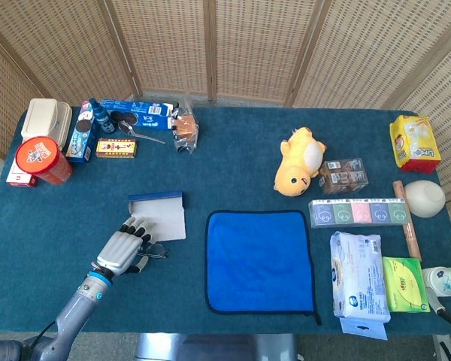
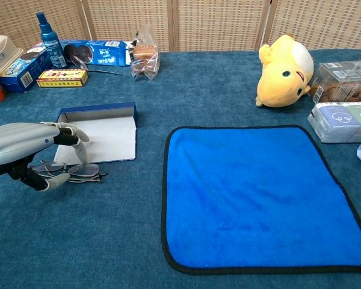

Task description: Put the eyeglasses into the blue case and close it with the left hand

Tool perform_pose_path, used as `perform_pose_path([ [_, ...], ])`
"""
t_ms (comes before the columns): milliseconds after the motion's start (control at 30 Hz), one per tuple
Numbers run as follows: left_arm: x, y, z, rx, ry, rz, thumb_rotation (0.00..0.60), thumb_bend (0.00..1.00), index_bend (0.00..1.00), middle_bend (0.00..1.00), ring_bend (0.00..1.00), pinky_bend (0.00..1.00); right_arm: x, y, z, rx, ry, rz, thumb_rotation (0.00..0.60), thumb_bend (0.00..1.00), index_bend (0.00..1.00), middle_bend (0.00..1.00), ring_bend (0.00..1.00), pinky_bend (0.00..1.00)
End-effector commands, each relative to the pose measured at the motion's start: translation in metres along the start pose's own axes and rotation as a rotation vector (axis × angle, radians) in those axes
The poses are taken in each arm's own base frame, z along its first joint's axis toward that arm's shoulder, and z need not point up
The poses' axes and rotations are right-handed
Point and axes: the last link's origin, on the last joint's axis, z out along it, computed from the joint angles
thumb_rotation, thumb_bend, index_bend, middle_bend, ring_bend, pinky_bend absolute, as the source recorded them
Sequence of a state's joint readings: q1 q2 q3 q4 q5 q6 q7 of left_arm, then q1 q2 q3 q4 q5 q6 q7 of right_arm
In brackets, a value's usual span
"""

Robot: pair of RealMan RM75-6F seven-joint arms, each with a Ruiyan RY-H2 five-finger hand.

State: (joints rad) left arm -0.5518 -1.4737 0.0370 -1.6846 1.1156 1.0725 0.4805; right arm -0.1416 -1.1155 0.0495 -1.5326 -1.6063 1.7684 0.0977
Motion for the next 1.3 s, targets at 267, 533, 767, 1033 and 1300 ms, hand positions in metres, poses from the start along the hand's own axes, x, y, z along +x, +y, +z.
perform_pose_path([
  [267,-0.001,-0.001,-0.003,0.004,-0.001,0.002,0.533,0.44,0.31,0.12,0.00,0.03,-0.001,0.002,0.000,-0.002,-0.002,0.004,0.574,0.28,0.04,0.16,0.09,0.15],
  [533,-0.002,0.000,-0.005,-0.001,-0.016,0.021,0.532,0.44,0.33,0.12,0.00,0.03,-0.001,0.004,-0.002,-0.011,0.001,0.008,0.574,0.28,0.04,0.16,0.09,0.16],
  [767,0.002,0.001,-0.007,0.000,-0.008,0.022,0.533,0.44,0.31,0.11,0.00,0.02,0.000,0.007,-0.004,-0.014,0.004,0.009,0.574,0.28,0.04,0.16,0.09,0.16],
  [1033,0.003,-0.008,-0.014,0.019,-0.015,0.042,0.536,0.43,0.29,0.08,0.00,0.01,0.000,0.006,-0.003,-0.005,0.008,0.011,0.576,0.28,0.04,0.16,0.09,0.16],
  [1300,-0.004,-0.007,-0.008,0.018,-0.033,0.031,0.534,0.43,0.29,0.08,0.00,0.01,0.001,0.005,-0.004,-0.006,0.009,0.007,0.575,0.28,0.04,0.16,0.09,0.16],
])
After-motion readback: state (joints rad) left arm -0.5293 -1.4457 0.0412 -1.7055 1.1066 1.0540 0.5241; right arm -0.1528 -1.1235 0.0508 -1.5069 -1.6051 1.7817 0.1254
